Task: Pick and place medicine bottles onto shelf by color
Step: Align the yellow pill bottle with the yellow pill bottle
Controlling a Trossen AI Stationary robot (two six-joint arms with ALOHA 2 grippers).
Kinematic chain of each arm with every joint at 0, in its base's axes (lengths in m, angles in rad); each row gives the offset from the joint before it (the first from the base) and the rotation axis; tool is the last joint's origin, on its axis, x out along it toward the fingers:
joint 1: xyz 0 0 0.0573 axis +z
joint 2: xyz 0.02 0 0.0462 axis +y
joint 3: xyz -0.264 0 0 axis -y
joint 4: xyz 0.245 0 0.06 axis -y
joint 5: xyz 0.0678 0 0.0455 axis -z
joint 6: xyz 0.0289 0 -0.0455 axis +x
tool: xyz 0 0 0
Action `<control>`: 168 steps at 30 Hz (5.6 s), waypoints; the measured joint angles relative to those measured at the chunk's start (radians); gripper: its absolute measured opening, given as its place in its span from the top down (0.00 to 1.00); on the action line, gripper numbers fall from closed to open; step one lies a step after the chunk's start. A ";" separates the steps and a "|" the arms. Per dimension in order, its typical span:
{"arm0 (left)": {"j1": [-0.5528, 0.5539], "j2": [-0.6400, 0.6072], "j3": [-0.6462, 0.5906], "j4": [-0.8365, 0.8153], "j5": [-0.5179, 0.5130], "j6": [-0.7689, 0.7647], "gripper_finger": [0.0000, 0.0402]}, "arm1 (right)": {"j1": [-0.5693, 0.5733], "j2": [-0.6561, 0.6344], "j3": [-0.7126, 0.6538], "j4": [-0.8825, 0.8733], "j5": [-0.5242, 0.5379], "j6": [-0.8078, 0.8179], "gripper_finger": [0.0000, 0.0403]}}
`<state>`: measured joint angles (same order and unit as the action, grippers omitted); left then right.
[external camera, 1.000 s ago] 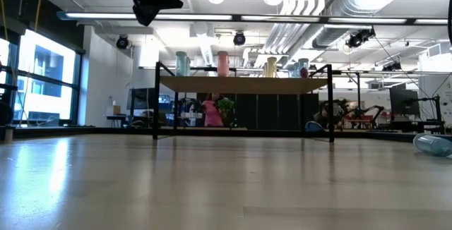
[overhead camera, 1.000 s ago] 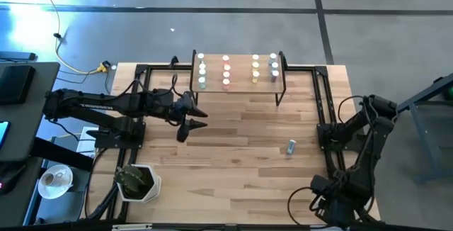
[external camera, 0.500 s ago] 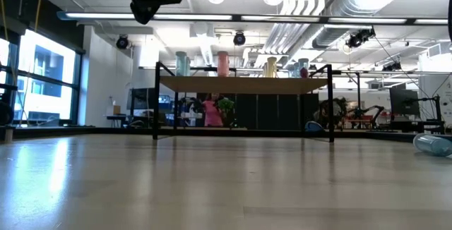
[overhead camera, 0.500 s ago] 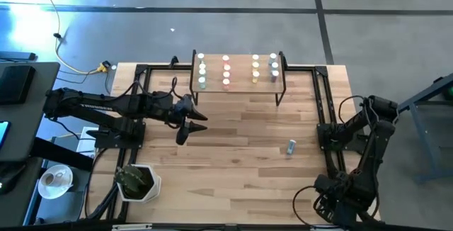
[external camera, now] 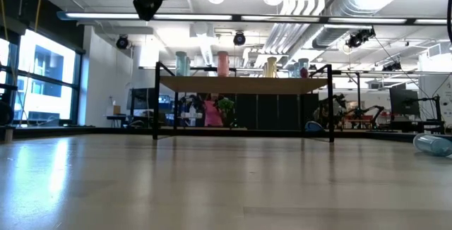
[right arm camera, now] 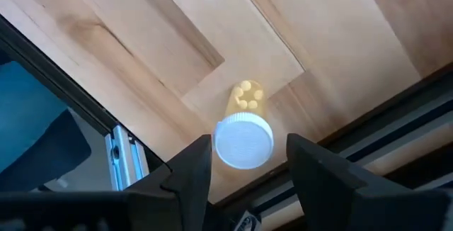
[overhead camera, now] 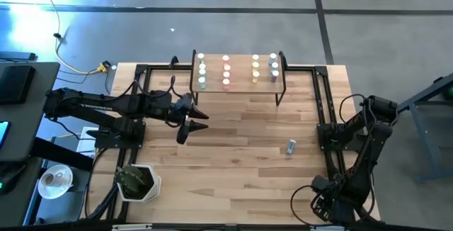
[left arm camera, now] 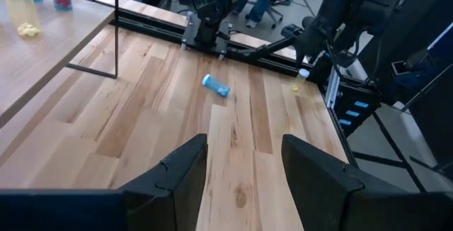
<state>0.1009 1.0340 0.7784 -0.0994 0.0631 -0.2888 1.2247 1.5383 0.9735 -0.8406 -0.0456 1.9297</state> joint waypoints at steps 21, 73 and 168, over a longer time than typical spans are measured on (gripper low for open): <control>0.000 0.000 0.000 0.000 0.000 0.003 0.57 | -0.015 0.000 -0.001 0.004 0.008 0.000 0.72; 0.108 0.000 0.000 -0.009 -0.158 0.268 0.57 | -1.130 -0.040 0.167 0.358 -0.039 -1.428 0.72; 0.130 0.000 0.000 -0.099 -0.154 0.274 0.57 | -1.702 0.406 1.099 -0.697 -0.034 -1.799 0.72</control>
<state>0.2314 1.0336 0.7788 -0.1986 -0.0906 -0.0149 -0.4770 1.9438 2.0726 -1.5375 -0.0792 0.1306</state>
